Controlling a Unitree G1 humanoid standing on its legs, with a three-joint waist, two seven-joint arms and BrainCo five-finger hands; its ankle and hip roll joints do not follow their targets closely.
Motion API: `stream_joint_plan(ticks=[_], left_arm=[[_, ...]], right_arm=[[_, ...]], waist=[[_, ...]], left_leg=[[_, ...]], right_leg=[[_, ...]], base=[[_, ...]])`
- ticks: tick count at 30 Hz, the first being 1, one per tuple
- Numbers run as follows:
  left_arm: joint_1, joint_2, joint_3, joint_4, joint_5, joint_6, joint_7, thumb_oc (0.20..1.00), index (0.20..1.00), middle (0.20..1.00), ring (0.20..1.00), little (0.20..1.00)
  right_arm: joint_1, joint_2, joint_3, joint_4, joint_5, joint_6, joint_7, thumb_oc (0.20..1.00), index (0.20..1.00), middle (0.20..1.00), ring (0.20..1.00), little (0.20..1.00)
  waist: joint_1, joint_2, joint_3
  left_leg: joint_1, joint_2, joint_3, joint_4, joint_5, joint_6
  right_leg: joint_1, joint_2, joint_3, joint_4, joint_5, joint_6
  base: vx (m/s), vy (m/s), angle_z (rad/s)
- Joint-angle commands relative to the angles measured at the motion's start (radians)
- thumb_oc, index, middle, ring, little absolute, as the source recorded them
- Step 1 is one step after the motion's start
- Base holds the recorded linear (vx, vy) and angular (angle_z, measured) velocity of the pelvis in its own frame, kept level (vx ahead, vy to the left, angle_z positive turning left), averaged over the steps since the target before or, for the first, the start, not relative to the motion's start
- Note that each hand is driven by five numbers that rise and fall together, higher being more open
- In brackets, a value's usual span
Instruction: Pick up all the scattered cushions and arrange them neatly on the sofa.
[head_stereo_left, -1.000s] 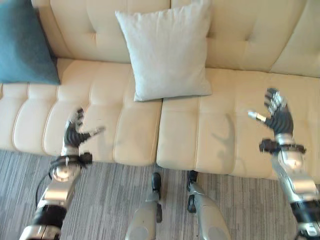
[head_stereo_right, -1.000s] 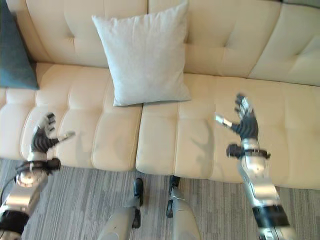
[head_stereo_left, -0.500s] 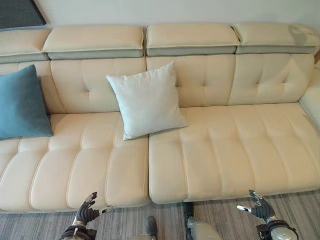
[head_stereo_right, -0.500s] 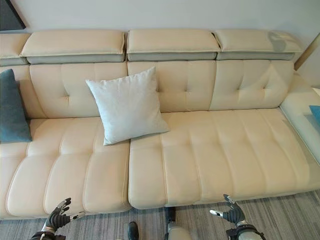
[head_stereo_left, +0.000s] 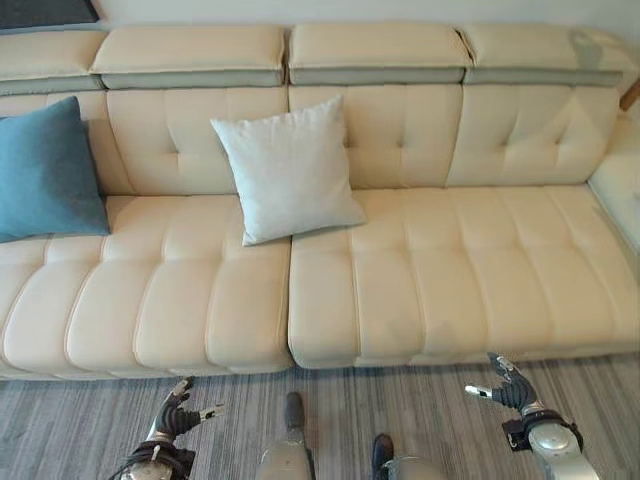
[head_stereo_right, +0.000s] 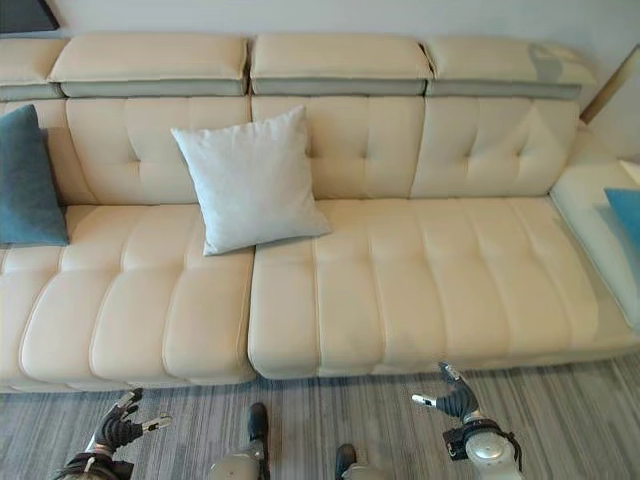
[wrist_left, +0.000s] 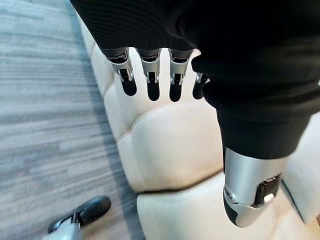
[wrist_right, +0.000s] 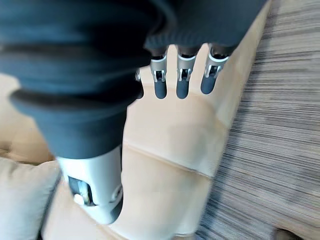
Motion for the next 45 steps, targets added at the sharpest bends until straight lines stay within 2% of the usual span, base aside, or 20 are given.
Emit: stream_joint_plan(ticks=[1, 3, 5, 9, 14, 18, 20, 21, 22, 24, 29, 32, 34, 35, 37, 39, 40, 41, 43, 45], left_arm=[[-0.088, 0.048, 0.017, -0.024, -0.011, -0.035, 0.011, 1.0, 1.0, 1.0, 1.0, 1.0], [-0.073, 0.038, 0.018, -0.026, 0.0, -0.036, 0.003, 1.0, 1.0, 1.0, 1.0, 1.0], [-0.06, 0.027, 0.021, -0.034, -0.004, -0.036, 0.0, 1.0, 1.0, 1.0, 1.0, 1.0], [-0.066, 0.026, -0.002, -0.024, 0.012, -0.028, 0.0, 1.0, 1.0, 1.0, 1.0, 1.0], [-0.081, 0.044, -0.017, -0.016, 0.037, -0.015, -0.009, 1.0, 1.0, 1.0, 1.0, 1.0], [-0.082, 0.054, -0.004, -0.031, 0.041, -0.002, 0.002, 1.0, 1.0, 1.0, 1.0, 1.0], [-0.082, 0.052, 0.002, -0.041, 0.034, 0.002, 0.009, 1.0, 1.0, 1.0, 1.0, 1.0], [-0.075, 0.047, 0.005, -0.051, 0.03, 0.008, 0.012, 1.0, 1.0, 1.0, 1.0, 1.0], [-0.074, 0.047, 0.004, -0.051, 0.03, 0.008, 0.012, 1.0, 1.0, 1.0, 1.0, 1.0], [-0.068, 0.032, 0.002, -0.053, 0.023, 0.01, 0.008, 1.0, 1.0, 1.0, 1.0, 1.0], [-0.083, 0.001, -0.044, -0.044, 0.028, 0.013, -0.014, 1.0, 1.0, 1.0, 1.0, 1.0], [-0.117, -0.02, -0.102, -0.071, 0.022, 0.013, -0.022, 1.0, 1.0, 1.0, 1.0, 1.0], [-0.125, -0.027, -0.11, -0.071, 0.009, 0.009, -0.01, 1.0, 1.0, 1.0, 1.0, 1.0], [-0.125, -0.036, -0.119, -0.077, -0.008, 0.007, -0.006, 1.0, 1.0, 1.0, 1.0, 1.0], [-0.116, -0.043, -0.127, -0.081, -0.003, 0.008, -0.005, 1.0, 1.0, 1.0, 1.0, 1.0], [-0.111, -0.04, -0.13, -0.085, 0.002, 0.01, -0.009, 1.0, 1.0, 1.0, 1.0, 1.0], [-0.101, -0.039, -0.127, -0.088, 0.006, 0.013, -0.015, 1.0, 1.0, 1.0, 1.0, 1.0], [-0.101, -0.039, -0.127, -0.088, 0.006, 0.013, -0.015, 1.0, 1.0, 1.0, 1.0, 1.0], [-0.087, -0.042, -0.118, -0.097, -0.007, 0.016, -0.02, 1.0, 1.0, 1.0, 1.0, 1.0], [-0.086, -0.039, -0.113, -0.099, -0.005, 0.019, -0.019, 1.0, 1.0, 1.0, 1.0, 1.0]], right_arm=[[-0.035, -0.01, -0.001, -0.033, 0.003, -0.021, -0.032, 1.0, 1.0, 1.0, 1.0, 1.0], [-0.027, -0.013, -0.002, -0.045, 0.002, -0.021, -0.023, 1.0, 1.0, 1.0, 1.0, 1.0], [-0.023, -0.008, -0.006, -0.069, 0.002, -0.024, -0.014, 1.0, 1.0, 1.0, 1.0, 1.0], [-0.014, 0.012, -0.009, -0.051, 0.004, -0.025, -0.024, 1.0, 1.0, 1.0, 1.0, 1.0], [-0.009, 0.036, -0.007, -0.041, 0.023, -0.017, -0.02, 1.0, 1.0, 1.0, 1.0, 1.0], [-0.049, 0.074, -0.013, -0.018, 0.065, -0.008, -0.034, 1.0, 1.0, 1.0, 1.0, 1.0], [-0.063, 0.097, -0.022, -0.017, 0.09, -0.005, -0.046, 1.0, 1.0, 1.0, 1.0, 1.0], [-0.081, 0.109, -0.018, -0.009, 0.096, -0.001, -0.058, 1.0, 1.0, 1.0, 1.0, 1.0], [-0.081, 0.109, -0.018, -0.009, 0.096, -0.001, -0.059, 1.0, 1.0, 1.0, 1.0, 1.0], [-0.099, 0.122, -0.002, -0.006, 0.089, 0.003, -0.068, 1.0, 1.0, 1.0, 1.0, 1.0], [-0.078, 0.121, 0.001, -0.02, 0.08, 0.009, -0.068, 1.0, 1.0, 1.0, 1.0, 1.0], [-0.053, 0.094, 0.002, -0.063, 0.082, 0.004, -0.085, 1.0, 1.0, 1.0, 1.0, 1.0], [-0.055, 0.086, 0.001, -0.066, 0.084, 0.007, -0.09, 1.0, 1.0, 1.0, 1.0, 1.0], [-0.054, 0.082, 0.001, -0.076, 0.085, 0.014, -0.091, 1.0, 1.0, 1.0, 1.0, 1.0], [-0.055, 0.079, 0.002, -0.089, 0.085, 0.009, -0.091, 1.0, 1.0, 1.0, 1.0, 1.0], [-0.051, 0.079, 0.0, -0.088, 0.086, 0.009, -0.093, 1.0, 1.0, 1.0, 1.0, 1.0], [-0.048, 0.078, 0.0, -0.08, 0.095, 0.005, -0.099, 1.0, 1.0, 1.0, 1.0, 1.0], [-0.048, 0.078, 0.0, -0.08, 0.095, 0.005, -0.099, 1.0, 1.0, 1.0, 1.0, 1.0], [-0.044, 0.082, 0.004, -0.059, 0.103, 0.0, -0.101, 1.0, 1.0, 1.0, 1.0, 1.0], [-0.043, 0.082, 0.005, -0.052, 0.101, 0.002, -0.101, 1.0, 1.0, 1.0, 1.0, 1.0]], waist=[[-0.032, -0.089, 0.028], [-0.046, -0.111, 0.022], [-0.052, -0.111, 0.014], [-0.079, -0.103, -0.017], [-0.105, -0.105, -0.024], [-0.102, -0.112, -0.002], [-0.085, -0.107, 0.002], [-0.07, -0.089, -0.007], [-0.068, -0.088, -0.004], [-0.054, -0.084, -0.018], [-0.091, -0.081, -0.036], [-0.114, -0.088, -0.004], [-0.11, -0.086, 0.004], [-0.096, -0.088, 0.012], [-0.071, -0.101, 0.02], [-0.06, -0.103, 0.023], [-0.036, -0.093, 0.026], [-0.036, -0.094, 0.026], [0.002, -0.081, 0.033], [0.009, -0.082, 0.031]], left_leg=[[-0.062, -0.112, 0.039, 0.058, -0.039, 0.019], [-0.014, -0.157, -0.015, 0.129, -0.148, 0.035], [0.039, -0.186, -0.082, 0.114, -0.191, 0.038], [0.096, -0.194, -0.094, 0.053, -0.19, 0.056], [0.135, -0.188, -0.055, 0.026, -0.196, 0.069], [0.168, -0.154, 0.075, 0.042, -0.228, 0.082], [0.193, -0.124, 0.154, 0.039, -0.236, 0.082], [0.231, -0.093, 0.216, 0.023, -0.248, 0.073], [0.235, -0.092, 0.217, 0.022, -0.25, 0.072], [0.277, -0.067, 0.326, 0.028, -0.258, 0.068], [0.312, -0.047, 0.377, 0.123, -0.303, 0.061], [0.233, 0.073, 0.339, 0.489, -0.236, 0.021], [0.203, 0.079, 0.302, 0.54, -0.213, 0.014], [0.121, 0.014, 0.213, 0.545, -0.249, 0.035], [0.035, -0.051, 0.168, 0.462, -0.261, 0.07], [0.019, -0.057, 0.159, 0.412, -0.252, 0.071], [-0.049, -0.071, 0.123, 0.298, -0.174, 0.058], [-0.047, -0.073, 0.123, 0.294, -0.171, 0.058], [-0.097, -0.099, 0.052, 0.072, -0.075, 0.027], [-0.111, -0.096, 0.049, 0.029, -0.059, 0.023]], right_leg=[[0.094, -0.072, 0.021, -0.193, 0.077, 0.101], [0.075, -0.1, 0.027, -0.202, 0.114, 0.105], [0.058, -0.095, 0.042, -0.207, 0.13, 0.107], [0.05, -0.08, 0.064, -0.197, 0.133, 0.107], [0.039, -0.064, 0.097, -0.173, 0.132, 0.112], [-0.012, -0.054, 0.103, -0.109, 0.144, 0.131], [-0.03, -0.096, -0.039, -0.078, 0.136, 0.129], [-0.022, -0.148, -0.209, -0.055, 0.106, 0.128], [-0.021, -0.148, -0.208, -0.052, 0.103, 0.129], [0.01, -0.219, -0.386, -0.041, 0.102, 0.13], [0.023, -0.197, -0.296, -0.06, 0.086, 0.12], [0.087, -0.135, -0.217, -0.092, 0.049, 0.062], [0.101, -0.119, -0.2, -0.099, 0.041, 0.049], [0.128, -0.109, -0.159, -0.115, 0.034, 0.046], [0.15, -0.113, -0.123, -0.132, 0.037, 0.059], [0.161, -0.113, -0.111, -0.134, 0.027, 0.064], [0.197, -0.091, -0.096, -0.153, 0.01, 0.068], [0.197, -0.092, -0.097, -0.154, 0.01, 0.068], [0.253, -0.062, -0.071, -0.159, -0.033, 0.073], [0.269, -0.06, -0.061, -0.158, -0.049, 0.075]], base=[[-0.14, -0.007, 0.1], [-0.18, -0.001, 0.16], [-0.12, 0.034, -0.03], [0.01, 0.043, -0.17], [0.01, 0.048, -0.31], [-0.04, 0.023, -1.35], [0.02, -0.037, -1.89], [0.08, -0.027, -1.81], [0.08, -0.044, -2.09], [0.07, -0.138, -2.24], [0.19, -0.165, -1.61], [0.25, -0.325, -0.35], [0.26, -0.177, -0.69], [0.35, -0.088, -1.09], [0.22, -0.017, -1.06], [0.24, 0.01, -0.64], [0.34, 0.017, -0.38], [0.38, 0.026, -0.32], [0.44, 0.05, -0.43], [0.52, 0.088, -0.37]])
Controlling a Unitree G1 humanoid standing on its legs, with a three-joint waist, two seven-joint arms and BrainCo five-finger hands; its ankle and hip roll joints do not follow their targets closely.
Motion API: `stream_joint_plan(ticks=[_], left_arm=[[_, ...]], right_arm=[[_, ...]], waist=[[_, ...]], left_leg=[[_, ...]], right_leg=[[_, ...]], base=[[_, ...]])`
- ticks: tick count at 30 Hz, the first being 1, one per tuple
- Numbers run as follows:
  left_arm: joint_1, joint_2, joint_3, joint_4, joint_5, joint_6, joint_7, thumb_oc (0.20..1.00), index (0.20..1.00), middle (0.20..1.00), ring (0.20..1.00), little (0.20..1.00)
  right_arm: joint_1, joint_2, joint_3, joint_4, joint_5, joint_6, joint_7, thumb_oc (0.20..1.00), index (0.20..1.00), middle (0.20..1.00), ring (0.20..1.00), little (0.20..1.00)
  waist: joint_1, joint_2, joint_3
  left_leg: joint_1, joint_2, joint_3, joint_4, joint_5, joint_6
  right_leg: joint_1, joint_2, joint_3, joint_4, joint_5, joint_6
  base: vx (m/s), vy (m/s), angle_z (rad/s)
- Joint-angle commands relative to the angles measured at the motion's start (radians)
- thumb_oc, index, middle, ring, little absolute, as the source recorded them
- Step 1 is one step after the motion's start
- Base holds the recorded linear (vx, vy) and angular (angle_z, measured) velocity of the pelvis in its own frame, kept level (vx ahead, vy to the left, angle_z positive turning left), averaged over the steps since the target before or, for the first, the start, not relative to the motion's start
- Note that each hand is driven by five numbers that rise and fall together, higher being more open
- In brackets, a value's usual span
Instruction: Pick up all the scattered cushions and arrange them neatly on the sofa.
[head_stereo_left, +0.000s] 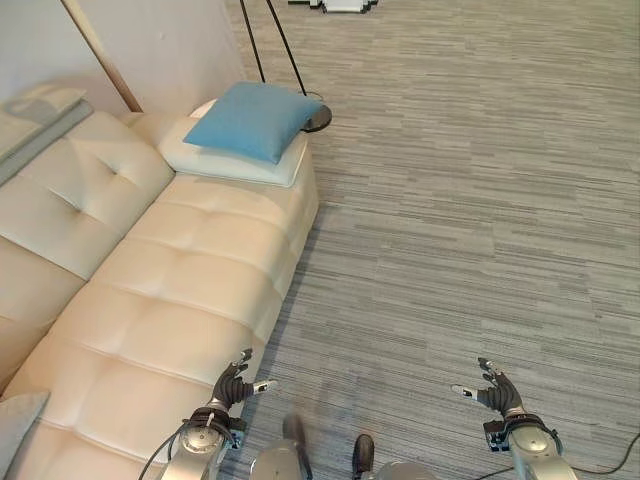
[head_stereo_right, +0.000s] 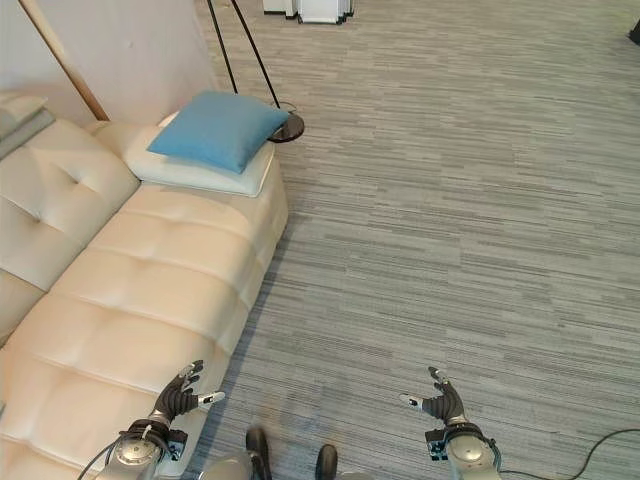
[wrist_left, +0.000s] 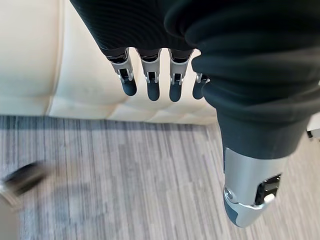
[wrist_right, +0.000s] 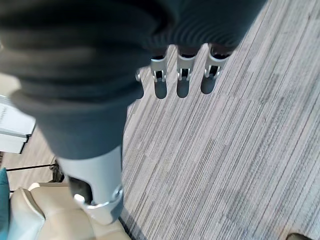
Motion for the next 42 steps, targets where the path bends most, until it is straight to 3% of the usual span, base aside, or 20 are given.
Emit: stream_joint_plan(ticks=[1, 5, 6, 7, 8, 9, 12, 14, 17, 18, 19, 22, 23, 25, 28, 30, 31, 35, 37, 42], left_arm=[[0.023, 0.047, 0.02, -0.064, -0.01, -0.016, 0.008, 1.0, 1.0, 1.0, 1.0, 1.0], [0.045, 0.057, 0.035, -0.065, 0.001, -0.014, 0.001, 1.0, 1.0, 1.0, 1.0, 1.0], [0.034, 0.069, 0.034, -0.056, 0.001, -0.013, 0.001, 1.0, 1.0, 1.0, 1.0, 1.0], [0.029, 0.077, 0.035, -0.059, -0.003, -0.014, -0.001, 1.0, 1.0, 1.0, 1.0, 1.0], [0.029, 0.077, 0.035, -0.059, -0.003, -0.014, -0.001, 1.0, 1.0, 1.0, 1.0, 1.0], [0.025, 0.091, 0.035, -0.075, -0.01, -0.02, 0.002, 1.0, 1.0, 1.0, 1.0, 1.0], [0.015, 0.097, 0.033, -0.083, -0.01, -0.022, 0.008, 1.0, 1.0, 1.0, 1.0, 1.0], [0.003, 0.094, 0.035, -0.092, -0.016, -0.029, 0.012, 1.0, 1.0, 1.0, 1.0, 1.0], [-0.002, 0.091, 0.033, -0.092, -0.016, -0.028, 0.012, 1.0, 1.0, 1.0, 1.0, 1.0], [-0.004, 0.088, 0.034, -0.09, -0.014, -0.028, 0.012, 1.0, 1.0, 1.0, 1.0, 1.0], [-0.013, 0.082, 0.04, -0.083, -0.009, -0.031, 0.012, 1.0, 1.0, 1.0, 1.0, 1.0], [-0.022, 0.075, 0.046, -0.074, 0.01, -0.037, 0.02, 1.0, 1.0, 1.0, 1.0, 1.0], [-0.016, 0.07, 0.043, -0.076, 0.017, -0.04, 0.015, 1.0, 1.0, 1.0, 1.0, 1.0], [-0.006, 0.061, 0.04, -0.07, 0.017, -0.046, 0.015, 1.0, 1.0, 1.0, 1.0, 1.0], [-0.008, 0.046, 0.017, -0.067, -0.01, -0.044, 0.006, 1.0, 1.0, 1.0, 1.0, 1.0], [-0.011, 0.047, 0.011, -0.069, -0.016, -0.042, 0.004, 1.0, 1.0, 1.0, 1.0, 1.0], [-0.034, 0.039, -0.006, -0.054, -0.015, -0.037, 0.0, 1.0, 1.0, 1.0, 1.0, 1.0], [-0.036, 0.033, -0.018, -0.054, -0.008, -0.038, -0.002, 1.0, 1.0, 1.0, 1.0, 1.0], [-0.017, 0.034, -0.006, -0.079, -0.006, -0.04, 0.0, 1.0, 1.0, 1.0, 1.0, 1.0], [0.003, 0.026, 0.008, -0.082, -0.004, -0.033, 0.003, 1.0, 1.0, 1.0, 1.0, 1.0]], right_arm=[[-0.001, -0.022, -0.03, -0.049, 0.031, -0.035, -0.02, 1.0, 1.0, 1.0, 1.0, 1.0], [0.012, -0.007, -0.024, -0.056, 0.017, -0.036, -0.001, 1.0, 1.0, 1.0, 1.0, 1.0], [-0.001, 0.0, -0.009, -0.06, 0.007, -0.034, 0.014, 1.0, 1.0, 1.0, 1.0, 1.0], [-0.007, 0.001, -0.003, -0.068, 0.001, -0.034, 0.02, 1.0, 1.0, 1.0, 1.0, 1.0], [-0.008, 0.001, -0.003, -0.068, 0.001, -0.034, 0.02, 1.0, 1.0, 1.0, 1.0, 1.0], [-0.024, 0.001, 0.009, -0.091, -0.008, -0.04, 0.021, 1.0, 1.0, 1.0, 1.0, 1.0], [-0.03, 0.008, 0.012, -0.115, -0.008, -0.042, 0.024, 1.0, 1.0, 1.0, 1.0, 1.0], [-0.033, 0.007, 0.013, -0.13, -0.008, -0.041, 0.031, 1.0, 1.0, 1.0, 1.0, 1.0], [-0.035, -0.006, 0.008, -0.142, -0.008, -0.039, 0.031, 1.0, 1.0, 1.0, 1.0, 1.0], [-0.036, -0.01, 0.007, -0.143, -0.009, -0.036, 0.03, 1.0, 1.0, 1.0, 1.0, 1.0], [-0.037, -0.016, 0.001, -0.143, -0.014, -0.031, 0.024, 1.0, 1.0, 1.0, 1.0, 1.0], [-0.038, -0.019, -0.002, -0.144, -0.025, -0.033, 0.018, 1.0, 1.0, 1.0, 1.0, 1.0], [-0.02, -0.02, -0.009, -0.154, -0.029, -0.03, 0.029, 1.0, 1.0, 1.0, 1.0, 1.0], [-0.007, -0.021, -0.007, -0.143, -0.026, -0.038, 0.036, 1.0, 1.0, 1.0, 1.0, 1.0], [-0.007, -0.038, -0.012, -0.159, -0.002, -0.055, 0.03, 1.0, 1.0, 1.0, 1.0, 1.0], [-0.005, -0.042, -0.015, -0.16, 0.005, -0.054, 0.03, 1.0, 1.0, 1.0, 1.0, 1.0], [-0.014, -0.054, -0.016, -0.145, 0.01, -0.048, 0.019, 1.0, 1.0, 1.0, 1.0, 1.0], [-0.011, -0.06, -0.021, -0.14, 0.011, -0.048, 0.016, 1.0, 1.0, 1.0, 1.0, 1.0], [-0.004, -0.062, -0.009, -0.121, 0.006, -0.049, 0.015, 1.0, 1.0, 1.0, 1.0, 1.0], [-0.001, -0.055, 0.004, -0.092, -0.015, -0.036, 0.015, 1.0, 1.0, 1.0, 1.0, 1.0]], waist=[[0.058, -0.004, 0.012], [0.081, -0.018, -0.014], [0.085, -0.051, -0.02], [0.085, -0.056, -0.02], [0.088, -0.054, -0.022], [0.082, -0.059, -0.015], [0.072, -0.036, -0.001], [0.034, 0.0, 0.027], [0.004, 0.012, 0.048], [-0.005, 0.009, 0.056], [-0.02, 0.007, 0.064], [-0.035, 0.002, 0.062], [-0.046, 0.004, 0.053], [-0.052, 0.008, 0.039], [-0.05, 0.006, 0.041], [-0.05, 0.0, 0.041], [-0.033, -0.013, 0.054], [-0.017, -0.01, 0.056], [0.011, 0.011, 0.046], [0.05, 0.021, 0.033]], left_leg=[[-0.098, -0.001, 0.01, -0.017, 0.093, 0.024], [-0.092, -0.004, 0.013, 0.047, 0.135, 0.039], [-0.085, -0.037, 0.017, 0.101, 0.103, 0.063], [-0.065, -0.046, 0.024, 0.113, 0.078, 0.079], [-0.067, -0.042, 0.025, 0.113, 0.08, 0.079], [-0.022, -0.059, 0.048, 0.122, 0.025, 0.112], [0.053, -0.059, 0.061, 0.111, -0.021, 0.136], [0.173, -0.073, 0.044, 0.09, -0.087, 0.142], [0.245, -0.078, 0.033, 0.082, -0.132, 0.135], [0.27, -0.087, 0.028, 0.08, -0.149, 0.132], [0.325, -0.093, 0.016, 0.064, -0.183, 0.113], [0.376, -0.093, 0.003, 0.054, -0.219, 0.093], [0.431, -0.088, -0.021, 0.061, -0.261, 0.081], [0.436, -0.071, -0.042, 0.131, -0.218, 0.052], [0.298, -0.001, -0.047, 0.446, -0.04, 0.014], [0.261, 0.013, -0.042, 0.487, -0.014, 0.019], [0.153, -0.001, -0.03, 0.512, -0.061, 0.044], [0.088, -0.029, -0.006, 0.377, -0.093, 0.061], [0.049, -0.054, -0.016, 0.167, -0.009, 0.049], [0.007, -0.033, 0.0, 0.037, 0.085, 0.027]], right_leg=[[0.127, -0.072, 0.062, 0.099, -0.177, 0.135], [0.169, -0.079, 0.098, 0.143, -0.187, 0.148], [0.144, -0.121, 0.111, 0.256, -0.079, 0.194], [0.109, -0.145, 0.118, 0.344, -0.02, 0.217], [0.105, -0.143, 0.121, 0.344, -0.018, 0.217], [0.036, -0.19, 0.114, 0.498, 0.114, 0.247], [-0.068, -0.215, 0.095, 0.614, 0.131, 0.225], [-0.201, -0.221, 0.02, 0.574, 0.032, 0.195], [-0.269, -0.212, -0.022, 0.475, -0.008, 0.189], [-0.295, -0.204, -0.018, 0.404, 0.003, 0.195], [-0.32, -0.209, -0.036, 0.223, 0.045, 0.216], [-0.362, -0.228, -0.032, 0.115, 0.09, 0.243], [-0.355, -0.228, -0.01, 0.12, 0.101, 0.249], [-0.321, -0.208, 0.033, 0.144, 0.125, 0.227], [-0.251, -0.179, 0.026, 0.134, 0.096, 0.163], [-0.227, -0.176, 0.021, 0.129, 0.079, 0.146], [-0.167, -0.171, 0.019, 0.106, 0.048, 0.13], [-0.115, -0.167, 0.014, 0.09, 0.016, 0.137], [-0.06, -0.136, 0.008, 0.074, -0.016, 0.147], [0.025, -0.107, 0.016, 0.076, -0.074, 0.149]], base=[[0.57, 0.114, -0.26], [0.59, 0.159, -0.35], [0.77, 0.272, -0.57], [0.52, 0.209, -0.53], [0.43, 0.213, -0.59], [0.29, 0.143, -0.41], [0.43, 0.213, -0.38], [0.61, 0.21, -0.07], [0.32, 0.014, 0.11], [0.64, -0.11, 0.35], [0.69, -0.149, 0.43], [0.49, -0.163, 0.34], [0.8, -0.293, 0.31], [0.6, -0.289, 0.53], [0.37, -0.34, 0.73], [0.3, -0.223, 0.34], [0.23, -0.153, -0.25], [0.35, -0.072, 0.15], [0.43, 0.003, -0.08], [0.39, 0.059, -0.25]])
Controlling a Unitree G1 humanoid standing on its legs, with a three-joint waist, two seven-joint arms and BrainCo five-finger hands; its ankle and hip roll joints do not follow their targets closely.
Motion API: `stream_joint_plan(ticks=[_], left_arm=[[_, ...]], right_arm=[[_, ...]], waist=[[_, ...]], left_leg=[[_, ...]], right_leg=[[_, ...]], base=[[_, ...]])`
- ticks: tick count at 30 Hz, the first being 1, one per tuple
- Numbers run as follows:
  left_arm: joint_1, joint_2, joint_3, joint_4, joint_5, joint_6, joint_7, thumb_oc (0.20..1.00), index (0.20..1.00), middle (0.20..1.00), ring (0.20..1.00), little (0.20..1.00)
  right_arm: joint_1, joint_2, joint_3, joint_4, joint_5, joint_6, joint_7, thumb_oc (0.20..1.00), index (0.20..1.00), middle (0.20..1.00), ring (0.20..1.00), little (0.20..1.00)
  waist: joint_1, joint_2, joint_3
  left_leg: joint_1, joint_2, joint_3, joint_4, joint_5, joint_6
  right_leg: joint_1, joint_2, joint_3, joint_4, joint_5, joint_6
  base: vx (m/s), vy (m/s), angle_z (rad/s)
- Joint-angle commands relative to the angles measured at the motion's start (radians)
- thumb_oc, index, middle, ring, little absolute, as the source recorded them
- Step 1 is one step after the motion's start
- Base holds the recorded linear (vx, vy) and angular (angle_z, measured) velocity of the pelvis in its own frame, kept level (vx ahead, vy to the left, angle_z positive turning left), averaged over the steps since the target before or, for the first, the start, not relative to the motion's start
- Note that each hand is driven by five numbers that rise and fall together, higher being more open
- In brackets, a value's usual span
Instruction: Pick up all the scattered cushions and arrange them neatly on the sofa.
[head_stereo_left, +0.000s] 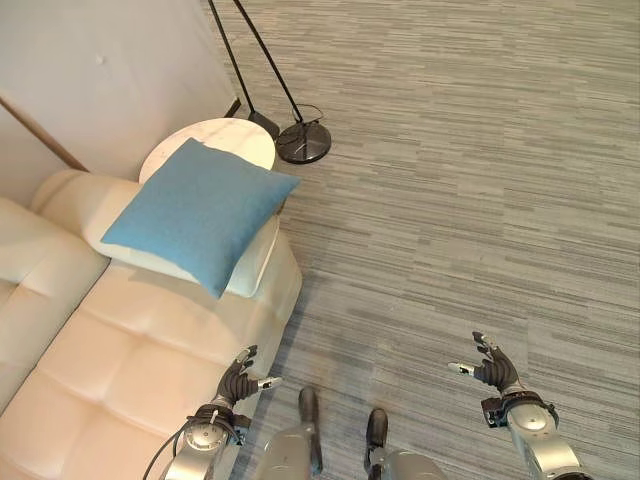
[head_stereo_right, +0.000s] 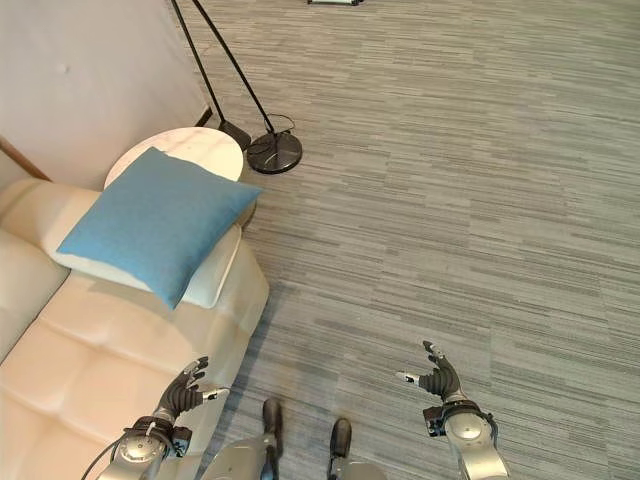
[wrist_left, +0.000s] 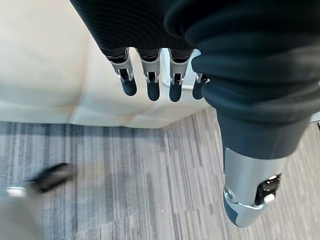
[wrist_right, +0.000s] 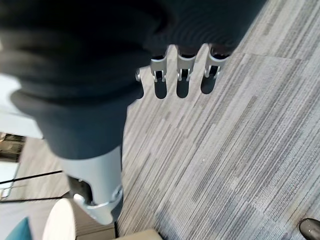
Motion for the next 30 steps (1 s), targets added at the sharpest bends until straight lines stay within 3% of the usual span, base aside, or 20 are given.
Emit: stream_joint_plan(ticks=[1, 2, 4, 5, 6, 9, 10, 12, 14, 15, 18, 20, 21, 22, 23, 24, 27, 28, 29, 30], left_arm=[[0.016, 0.03, 0.02, -0.066, -0.006, -0.025, 0.007, 1.0, 1.0, 1.0, 1.0, 1.0], [0.017, 0.031, 0.02, -0.066, -0.006, -0.025, 0.007, 1.0, 1.0, 1.0, 1.0, 1.0], [0.03, 0.032, 0.041, -0.074, -0.015, -0.022, 0.013, 1.0, 1.0, 1.0, 1.0, 1.0], [0.042, 0.04, 0.046, -0.072, -0.015, -0.019, 0.01, 1.0, 1.0, 1.0, 1.0, 1.0], [0.042, 0.04, 0.046, -0.072, -0.015, -0.019, 0.01, 1.0, 1.0, 1.0, 1.0, 1.0], [0.04, 0.062, 0.055, -0.06, -0.015, -0.014, 0.01, 1.0, 1.0, 1.0, 1.0, 1.0], [0.036, 0.08, 0.058, -0.052, -0.017, -0.015, 0.016, 1.0, 1.0, 1.0, 1.0, 1.0], [0.037, 0.082, 0.062, -0.049, -0.022, -0.017, 0.027, 1.0, 1.0, 1.0, 1.0, 1.0], [0.043, 0.067, 0.074, -0.037, -0.044, -0.02, 0.04, 1.0, 1.0, 1.0, 1.0, 1.0], [0.044, 0.067, 0.075, -0.036, -0.044, -0.02, 0.04, 1.0, 1.0, 1.0, 1.0, 1.0], [0.066, 0.018, 0.075, 0.031, -0.079, -0.015, 0.052, 1.0, 1.0, 1.0, 1.0, 1.0], [0.078, 0.003, 0.06, 0.053, -0.07, -0.014, 0.037, 1.0, 1.0, 1.0, 1.0, 1.0], [0.071, 0.0, 0.058, 0.068, -0.064, -0.016, 0.03, 1.0, 1.0, 1.0, 1.0, 1.0], [0.071, 0.0, 0.058, 0.068, -0.064, -0.016, 0.03, 1.0, 1.0, 1.0, 1.0, 1.0], [0.055, -0.002, 0.055, 0.086, -0.062, -0.017, 0.035, 1.0, 1.0, 1.0, 1.0, 1.0], [0.029, 0.0, 0.043, 0.12, -0.067, -0.024, 0.032, 1.0, 1.0, 1.0, 1.0, 1.0], [0.006, 0.0, 0.039, 0.142, -0.073, -0.026, 0.035, 1.0, 1.0, 1.0, 1.0, 1.0], [0.003, 0.001, 0.042, 0.147, -0.085, -0.026, 0.036, 1.0, 1.0, 1.0, 1.0, 1.0], [0.003, 0.001, 0.042, 0.147, -0.085, -0.025, 0.036, 1.0, 1.0, 1.0, 1.0, 1.0], [-0.003, 0.008, 0.047, 0.16, -0.088, -0.026, 0.039, 1.0, 1.0, 1.0, 1.0, 1.0]], right_arm=[[0.035, -0.024, -0.025, -0.053, -0.009, -0.022, -0.007, 1.0, 1.0, 1.0, 1.0, 1.0], [0.036, -0.024, -0.025, -0.054, -0.009, -0.022, -0.007, 1.0, 1.0, 1.0, 1.0, 1.0], [0.04, -0.015, -0.027, -0.06, -0.009, -0.023, -0.001, 1.0, 1.0, 1.0, 1.0, 1.0], [0.045, -0.006, -0.022, -0.062, -0.014, -0.021, 0.009, 1.0, 1.0, 1.0, 1.0, 1.0], [0.045, -0.006, -0.022, -0.062, -0.014, -0.021, 0.009, 1.0, 1.0, 1.0, 1.0, 1.0], [0.046, 0.013, -0.017, -0.072, -0.026, -0.019, 0.022, 1.0, 1.0, 1.0, 1.0, 1.0], [0.036, 0.016, -0.003, -0.089, -0.034, -0.023, 0.025, 1.0, 1.0, 1.0, 1.0, 1.0], [0.022, 0.019, 0.009, -0.087, -0.044, -0.026, 0.02, 1.0, 1.0, 1.0, 1.0, 1.0], [0.01, 0.014, 0.014, -0.093, -0.055, -0.024, 0.013, 1.0, 1.0, 1.0, 1.0, 1.0], [0.01, 0.014, 0.014, -0.093, -0.055, -0.024, 0.013, 1.0, 1.0, 1.0, 1.0, 1.0], [-0.001, 0.01, 0.015, -0.085, -0.049, -0.02, 0.003, 1.0, 1.0, 1.0, 1.0, 1.0], [0.001, 0.009, 0.011, -0.083, -0.044, -0.017, -0.002, 1.0, 1.0, 1.0, 1.0, 1.0], [0.005, 0.004, 0.002, -0.079, -0.045, -0.014, -0.002, 1.0, 1.0, 1.0, 1.0, 1.0], [0.005, 0.004, 0.003, -0.079, -0.045, -0.014, -0.002, 1.0, 1.0, 1.0, 1.0, 1.0], [0.007, 0.002, 0.002, -0.062, -0.044, -0.019, -0.008, 1.0, 1.0, 1.0, 1.0, 1.0], [0.017, -0.013, -0.006, -0.052, -0.045, -0.017, -0.001, 1.0, 1.0, 1.0, 1.0, 1.0], [0.002, -0.019, -0.016, -0.032, -0.033, -0.024, -0.002, 1.0, 1.0, 1.0, 1.0, 1.0], [-0.01, -0.025, -0.025, -0.027, -0.033, -0.027, -0.006, 1.0, 1.0, 1.0, 1.0, 1.0], [-0.01, -0.025, -0.025, -0.026, -0.033, -0.027, -0.006, 1.0, 1.0, 1.0, 1.0, 1.0], [-0.004, -0.034, -0.037, -0.035, -0.022, -0.036, -0.008, 1.0, 1.0, 1.0, 1.0, 1.0]], waist=[[0.034, -0.015, -0.026], [0.036, -0.019, -0.022], [0.046, -0.022, -0.046], [0.058, -0.045, -0.067], [0.058, -0.045, -0.067], [0.065, -0.088, -0.069], [0.062, -0.091, -0.054], [0.062, -0.073, -0.044], [0.062, -0.052, -0.035], [0.058, -0.051, -0.033], [0.042, -0.044, -0.014], [0.02, -0.049, -0.005], [-0.005, -0.051, -0.001], [-0.006, -0.053, -0.003], [-0.019, -0.056, -0.001], [-0.025, -0.072, 0.002], [-0.025, -0.083, 0.002], [-0.029, -0.084, -0.008], [-0.031, -0.084, -0.009], [-0.043, -0.083, -0.015]], left_leg=[[-0.028, 0.028, 0.069, -0.029, 0.054, 0.006], [-0.02, 0.024, 0.073, -0.033, 0.053, 0.006], [-0.016, 0.064, 0.189, -0.038, 0.045, 0.011], [-0.029, 0.053, 0.19, 0.045, 0.043, 0.028], [-0.03, 0.053, 0.19, 0.046, 0.043, 0.028], [-0.021, 0.014, 0.178, 0.11, -0.025, 0.07], [0.018, -0.018, 0.158, 0.128, -0.086, 0.11], [0.084, -0.037, 0.13, 0.125, -0.128, 0.128], [0.137, -0.037, 0.092, 0.109, -0.131, 0.13], [0.139, -0.038, 0.088, 0.11, -0.131, 0.13], [0.203, -0.057, 0.019, 0.097, -0.152, 0.117], [0.238, -0.078, -0.043, 0.087, -0.167, 0.107], [0.26, -0.104, -0.112, 0.083, -0.177, 0.098], [0.257, -0.106, -0.113, 0.082, -0.174, 0.099], [0.257, -0.118, -0.172, 0.091, -0.178, 0.093], [0.263, -0.157, -0.287, 0.107, -0.205, 0.087], [0.242, -0.166, -0.323, 0.15, -0.216, 0.077], [0.227, -0.143, -0.321, 0.166, -0.225, 0.064], [0.226, -0.142, -0.324, 0.168, -0.226, 0.063], [0.197, -0.096, -0.272, 0.193, -0.215, 0.043]], right_leg=[[0.058, -0.068, 0.007, 0.103, -0.123, 0.151], [0.062, -0.074, 0.009, 0.106, -0.128, 0.152], [0.124, -0.077, -0.009, 0.135, -0.187, 0.161], [0.145, -0.106, -0.024, 0.189, -0.194, 0.18], [0.145, -0.106, -0.025, 0.189, -0.195, 0.18], [0.092, -0.175, -0.032, 0.407, -0.07, 0.238], [0.017, -0.218, -0.012, 0.582, 0.061, 0.256], [-0.067, -0.227, -0.008, 0.65, 0.045, 0.235], [-0.136, -0.218, -0.044, 0.594, 0.007, 0.197], [-0.131, -0.219, -0.048, 0.593, 0.006, 0.197], [-0.2, -0.191, -0.038, 0.414, -0.024, 0.184], [-0.229, -0.148, 0.045, 0.264, -0.001, 0.201], [-0.261, -0.118, 0.152, 0.19, 0.042, 0.223], [-0.264, -0.12, 0.152, 0.187, 0.045, 0.223], [-0.288, -0.1, 0.22, 0.163, 0.067, 0.231], [-0.281, -0.097, 0.292, 0.134, 0.084, 0.234], [-0.269, -0.109, 0.276, 0.149, 0.098, 0.232], [-0.249, -0.129, 0.225, 0.147, 0.087, 0.219], [-0.248, -0.129, 0.222, 0.146, 0.087, 0.219], [-0.219, -0.139, 0.178, 0.148, 0.075, 0.21]], base=[[0.46, 0.11, -0.24], [0.51, 0.141, -0.18], [0.68, 0.211, -0.1], [0.63, 0.191, 0.08], [0.46, 0.149, 0.28], [0.39, 0.214, 0.36], [0.47, 0.275, 0.6], [0.42, 0.169, 0.85], [0.29, 0.025, 0.8], [0.26, -0.033, 0.67], [0.3, -0.093, 0.89], [0.4, -0.165, 1.21], [0.33, -0.135, 1.24], [0.32, -0.186, 1.29], [0.26, -0.25, 2.15], [0.31, -0.338, 2.45], [0.11, -0.226, 2.06], [0.08, -0.264, 1.54], [0.08, -0.289, 1.38], [0.01, -0.119, 0.86]])
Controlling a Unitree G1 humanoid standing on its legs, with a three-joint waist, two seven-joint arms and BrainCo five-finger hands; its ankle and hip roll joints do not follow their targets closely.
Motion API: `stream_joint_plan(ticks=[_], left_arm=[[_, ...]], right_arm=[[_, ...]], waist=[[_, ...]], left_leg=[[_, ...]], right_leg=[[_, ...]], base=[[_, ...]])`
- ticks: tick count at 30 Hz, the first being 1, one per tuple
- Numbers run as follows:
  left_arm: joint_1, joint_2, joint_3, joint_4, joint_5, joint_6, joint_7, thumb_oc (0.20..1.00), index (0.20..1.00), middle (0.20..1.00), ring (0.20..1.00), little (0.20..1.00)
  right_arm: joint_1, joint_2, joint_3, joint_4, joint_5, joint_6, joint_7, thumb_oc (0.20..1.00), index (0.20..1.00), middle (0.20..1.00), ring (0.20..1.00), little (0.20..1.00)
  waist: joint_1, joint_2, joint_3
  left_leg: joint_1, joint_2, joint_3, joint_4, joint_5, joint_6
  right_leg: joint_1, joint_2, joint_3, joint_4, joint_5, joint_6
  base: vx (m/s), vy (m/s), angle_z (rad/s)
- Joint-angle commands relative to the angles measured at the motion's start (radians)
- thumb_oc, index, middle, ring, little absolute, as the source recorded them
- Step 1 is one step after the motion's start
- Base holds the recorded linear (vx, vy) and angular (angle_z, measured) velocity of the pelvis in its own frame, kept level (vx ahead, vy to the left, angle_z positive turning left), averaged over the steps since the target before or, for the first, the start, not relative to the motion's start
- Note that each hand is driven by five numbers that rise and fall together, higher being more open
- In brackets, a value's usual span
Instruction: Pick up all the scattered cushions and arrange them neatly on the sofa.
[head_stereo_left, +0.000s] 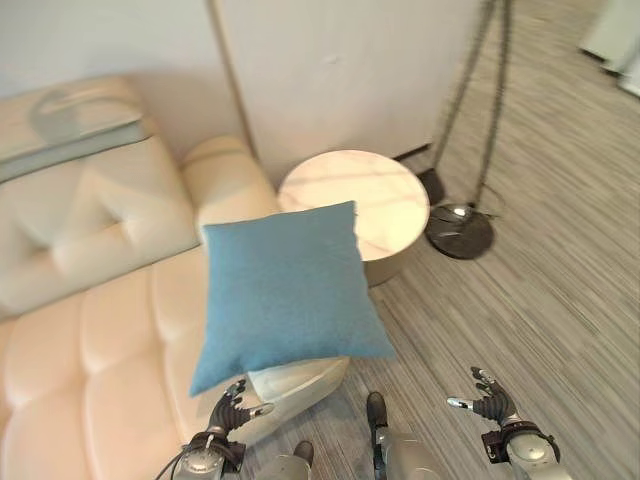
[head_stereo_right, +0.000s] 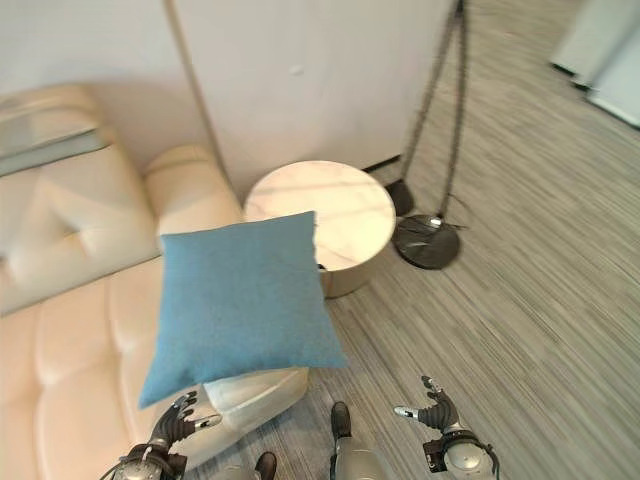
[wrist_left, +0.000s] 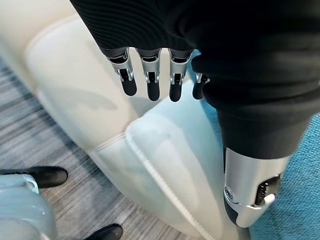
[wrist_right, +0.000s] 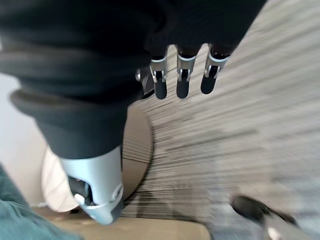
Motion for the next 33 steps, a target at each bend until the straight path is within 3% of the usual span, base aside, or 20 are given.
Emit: stream_joint_plan(ticks=[1, 3, 4, 7, 16, 21, 25, 28, 30, 33], left_arm=[[-0.004, 0.042, 0.04, -0.012, -0.03, -0.029, 0.015, 1.0, 1.0, 1.0, 1.0, 1.0], [-0.002, 0.054, 0.058, -0.022, -0.032, -0.032, 0.016, 1.0, 1.0, 1.0, 1.0, 1.0], [-0.012, 0.068, 0.072, -0.028, -0.037, -0.034, 0.02, 1.0, 1.0, 1.0, 1.0, 1.0], [-0.012, 0.088, 0.098, -0.037, -0.034, -0.039, 0.021, 1.0, 1.0, 1.0, 1.0, 1.0], [-0.07, 0.208, 0.149, -0.102, -0.042, -0.053, 0.042, 1.0, 1.0, 1.0, 1.0, 1.0], [-0.238, 0.274, 0.1, -0.063, -0.077, -0.065, 0.086, 1.0, 1.0, 1.0, 1.0, 1.0], [-0.427, 0.32, 0.004, 0.019, -0.063, -0.063, 0.125, 1.0, 1.0, 1.0, 1.0, 1.0], [-0.698, 0.349, -0.123, 0.22, -0.081, -0.062, 0.167, 1.0, 1.0, 1.0, 1.0, 1.0], [-0.787, 0.343, -0.174, 0.311, -0.084, -0.061, 0.175, 1.0, 1.0, 1.0, 1.0, 1.0], [-0.988, 0.283, -0.262, 0.471, -0.122, -0.045, 0.193, 1.0, 1.0, 1.0, 1.0, 1.0]], right_arm=[[0.019, -0.034, -0.034, -0.089, 0.012, -0.049, -0.016, 1.0, 1.0, 1.0, 1.0, 1.0], [0.029, -0.044, -0.049, -0.099, 0.019, -0.046, -0.016, 1.0, 1.0, 1.0, 1.0, 1.0], [0.032, -0.052, -0.061, -0.107, 0.022, -0.042, -0.02, 1.0, 1.0, 1.0, 1.0, 1.0], [0.033, -0.058, -0.086, -0.127, 0.037, -0.038, -0.016, 1.0, 1.0, 1.0, 1.0, 1.0], [-0.053, -0.086, -0.075, -0.156, 0.133, -0.022, 0.009, 1.0, 1.0, 1.0, 1.0, 1.0], [-0.191, -0.083, 0.003, -0.08, 0.215, -0.011, 0.002, 1.0, 1.0, 1.0, 1.0, 1.0], [-0.367, -0.084, 0.09, 0.013, 0.237, -0.006, -0.019, 1.0, 1.0, 1.0, 1.0, 1.0], [-0.651, -0.076, 0.215, 0.178, 0.284, -0.011, -0.055, 1.0, 1.0, 1.0, 1.0, 1.0], [-0.752, -0.054, 0.258, 0.242, 0.3, -0.015, -0.065, 1.0, 1.0, 1.0, 1.0, 1.0], [-0.98, 0.054, 0.358, 0.387, 0.347, -0.016, -0.099, 1.0, 1.0, 1.0, 1.0, 1.0]], waist=[[-0.015, -0.035, -0.019], [-0.03, -0.027, -0.03], [-0.046, -0.027, -0.041], [-0.055, -0.016, -0.072], [-0.014, -0.02, -0.077], [-0.003, -0.026, -0.059], [-0.005, -0.024, -0.029], [-0.01, -0.024, 0.022], [-0.014, -0.023, 0.039], [-0.019, -0.02, 0.077]], left_leg=[[-0.054, -0.029, 0.125, 0.08, -0.049, -0.043], [-0.043, 0.049, 0.257, 0.044, -0.042, -0.053], [-0.044, 0.109, 0.366, 0.021, -0.01, -0.061], [-0.006, 0.143, 0.442, -0.05, 0.02, -0.078], [0.022, 0.118, 0.424, -0.101, 0.017, -0.079], [-0.036, 0.113, 0.418, -0.101, 0.025, -0.081], [-0.093, 0.112, 0.406, -0.107, 0.041, -0.085], [-0.174, 0.112, 0.402, -0.11, 0.074, -0.092], [-0.195, 0.115, 0.406, -0.117, 0.091, -0.098], [-0.238, 0.125, 0.404, -0.144, 0.127, -0.109]], right_leg=[[0.018, -0.073, -0.016, -0.036, -0.021, 0.106], [0.054, -0.091, -0.078, -0.054, -0.04, 0.1], [0.068, -0.11, -0.119, -0.068, -0.044, 0.099], [0.099, -0.105, -0.15, -0.097, -0.045, 0.102], [0.12, -0.109, -0.134, -0.125, -0.044, 0.105], [0.052, -0.113, -0.115, -0.116, -0.025, 0.106], [-0.018, -0.11, -0.099, -0.107, -0.009, 0.106], [-0.104, -0.106, -0.075, -0.1, 0.023, 0.11], [-0.128, -0.104, -0.069, -0.102, 0.033, 0.115], [-0.174, -0.099, -0.066, -0.115, 0.051, 0.118]], base=[[0.02, -0.15, 1.21], [0.04, -0.06, 1.06], [0.05, -0.036, 0.76], [0.09, -0.005, 0.8], [0.1, 0.027, 0.07], [-0.02, 0.006, 0.01], [-0.04, 0.018, -0.02], [-0.12, 0.022, -0.03], [-0.04, 0.02, -0.03], [-0.04, 0.023, -0.04]])
